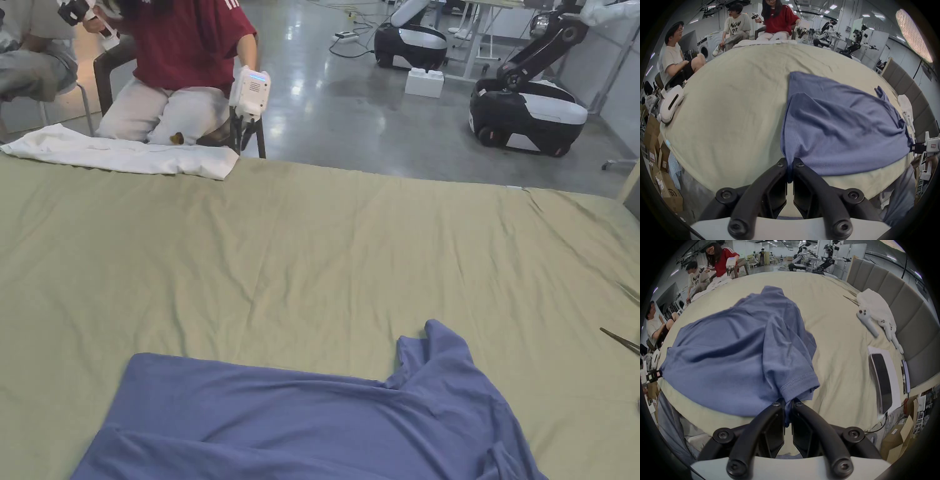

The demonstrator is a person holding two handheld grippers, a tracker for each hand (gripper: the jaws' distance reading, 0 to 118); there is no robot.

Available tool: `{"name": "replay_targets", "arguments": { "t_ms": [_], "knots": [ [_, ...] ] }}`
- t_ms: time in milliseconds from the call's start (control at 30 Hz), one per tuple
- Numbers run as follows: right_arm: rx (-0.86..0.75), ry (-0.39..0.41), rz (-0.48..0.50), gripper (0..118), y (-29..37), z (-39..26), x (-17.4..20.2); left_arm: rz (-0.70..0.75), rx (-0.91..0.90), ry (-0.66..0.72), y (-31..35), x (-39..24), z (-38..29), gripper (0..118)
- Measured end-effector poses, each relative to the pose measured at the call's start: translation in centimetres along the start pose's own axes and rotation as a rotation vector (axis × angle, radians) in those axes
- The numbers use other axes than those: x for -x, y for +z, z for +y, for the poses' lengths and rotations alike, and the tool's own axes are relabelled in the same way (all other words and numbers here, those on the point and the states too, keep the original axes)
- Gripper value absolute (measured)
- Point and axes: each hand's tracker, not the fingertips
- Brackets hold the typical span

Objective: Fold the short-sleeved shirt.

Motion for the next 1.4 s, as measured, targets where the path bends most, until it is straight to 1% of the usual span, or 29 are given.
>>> {"name": "replay_targets", "arguments": {
  "t_ms": [33,67,100,133,167,200,233,300,333,367,533,633,667,700,733,767,800,833,867,900,933,1033,1167,1233,1300,1400],
  "knots": [
    [0.002,-0.004,0.001,11,-0.3,-0.2,0.1,0.007,0.001,-0.009,-0.5,-0.1,-0.2,4],
    [0.004,-0.005,0.0,18,-0.7,-0.5,0.2,0.011,0.008,-0.021,-0.9,-0.3,-0.3,9],
    [-0.003,-0.009,-0.005,30,-0.9,-0.6,0.3,0.014,0.013,-0.032,-1.1,-0.3,-0.4,17],
    [-0.005,-0.01,-0.007,46,-1.1,-0.6,0.4,0.02,0.013,-0.045,-1.6,-0.4,-0.4,25],
    [-0.006,-0.011,-0.007,66,-1.2,-0.6,0.5,0.024,0.012,-0.052,-1.8,-0.5,-0.3,40],
    [-0.013,-0.014,-0.011,73,-1.3,-0.6,0.6,0.025,0.01,-0.05,-1.8,-0.6,-0.2,50],
    [-0.02,-0.01,-0.021,74,-1.1,-0.5,0.8,0.023,0.009,-0.045,-1.5,-0.5,0.0,55],
    [-0.02,0.002,-0.053,74,-0.6,0.1,1.2,0.018,0.009,-0.031,-1.3,-0.4,0.6,55],
    [-0.046,0.005,-0.08,74,-0.2,0.3,1.0,0.023,-0.006,-0.027,-1.0,-0.6,0.9,55],
    [-0.09,0.008,-0.094,74,0.3,0.8,1.2,0.021,-0.032,-0.029,-0.6,-0.7,1.2,55],
    [-0.339,-0.012,-0.068,74,3.1,4.1,2.9,-0.013,-0.21,-0.068,0.8,-2.8,3.7,55],
    [-0.479,-0.014,-0.049,73,4.4,6.5,4.9,-0.022,-0.327,-0.094,1.5,-4.7,5.5,52],
    [-0.533,-0.018,-0.039,69,4.9,7.2,5.6,-0.017,-0.37,-0.103,1.8,-5.4,6.2,50],
    [-0.574,-0.024,-0.032,62,5.4,7.9,6.3,-0.009,-0.407,-0.109,2.0,-6.0,6.8,46],
    [-0.619,-0.03,-0.027,52,5.9,8.7,7.1,-0.005,-0.449,-0.12,2.4,-6.8,7.4,40],
    [-0.661,-0.033,-0.019,36,6.3,9.3,7.9,-0.002,-0.493,-0.131,2.3,-7.0,7.8,31],
    [-0.692,-0.037,-0.014,24,6.7,9.8,8.5,0.003,-0.528,-0.144,2.6,-7.5,8.2,23],
    [-0.725,-0.038,-0.009,14,7.0,10.3,9.2,0.013,-0.568,-0.157,3.0,-8.2,8.7,16],
    [-0.744,-0.035,-0.006,9,7.1,10.9,9.8,0.024,-0.603,-0.169,3.4,-8.8,8.9,3],
    [-0.766,-0.038,0.0,6,7.4,11.3,10.4,0.018,-0.634,-0.183,3.8,-9.3,9.0,0],
    [-0.798,-0.038,0.006,3,7.5,11.5,10.9,0.028,-0.664,-0.193,4.1,-9.7,9.3,0],
    [-0.841,-0.03,0.006,1,7.7,12.1,12.3,0.049,-0.718,-0.19,4.1,-10.2,9.7,0],
    [-0.901,-0.026,-0.006,1,7.6,12.2,13.4,0.042,-0.763,-0.145,4.1,-10.0,9.7,0],
    [-0.902,-0.019,-0.008,1,7.6,12.4,13.6,0.032,-0.744,-0.124,3.6,-9.3,10.1,0],
    [-0.903,-0.029,0.007,1,7.5,12.5,13.7,0.044,-0.699,-0.111,2.4,-8.6,10.8,0],
    [-0.888,-0.025,0.007,1,7.3,12.8,13.6,0.031,-0.567,-0.095,-0.2,-6.4,12.5,0]
  ]
}}
